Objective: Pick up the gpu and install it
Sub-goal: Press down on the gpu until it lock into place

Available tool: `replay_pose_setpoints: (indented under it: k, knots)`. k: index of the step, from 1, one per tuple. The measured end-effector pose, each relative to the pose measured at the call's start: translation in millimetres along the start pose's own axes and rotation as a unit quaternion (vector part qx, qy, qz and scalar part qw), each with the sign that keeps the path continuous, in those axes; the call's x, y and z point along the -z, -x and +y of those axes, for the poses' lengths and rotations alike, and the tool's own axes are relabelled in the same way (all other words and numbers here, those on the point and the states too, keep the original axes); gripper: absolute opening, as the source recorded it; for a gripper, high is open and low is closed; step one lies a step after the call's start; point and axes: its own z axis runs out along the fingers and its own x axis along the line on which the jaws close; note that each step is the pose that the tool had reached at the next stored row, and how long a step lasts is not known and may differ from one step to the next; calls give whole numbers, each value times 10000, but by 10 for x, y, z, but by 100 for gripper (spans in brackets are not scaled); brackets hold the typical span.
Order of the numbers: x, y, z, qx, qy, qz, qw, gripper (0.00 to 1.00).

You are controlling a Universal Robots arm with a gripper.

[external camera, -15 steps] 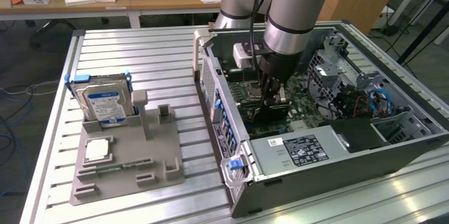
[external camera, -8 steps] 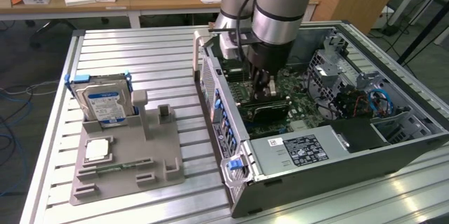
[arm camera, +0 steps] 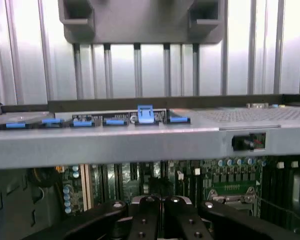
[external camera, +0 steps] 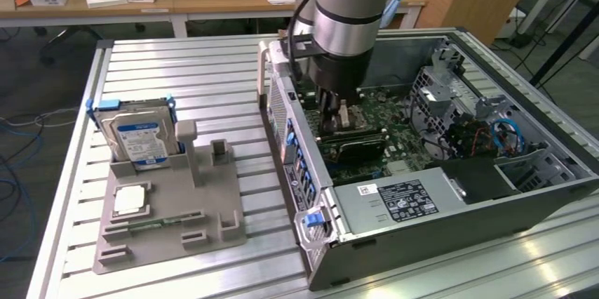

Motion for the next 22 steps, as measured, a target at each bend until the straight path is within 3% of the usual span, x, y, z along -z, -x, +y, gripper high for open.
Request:
replay_pose_setpoints:
  k: [2,3,6,8,18,22]
  knots:
    - [5,0,5,8,19,0,10000,11]
    - [9,0,5,6,69,3,10000,11]
    - [10,0,5,-9,344,33,9994,11]
    - [12,0,5,-18,499,46,9987,11]
    - [15,-1,22,-19,510,45,9987,11]
    - [15,-2,42,-20,544,39,9985,11]
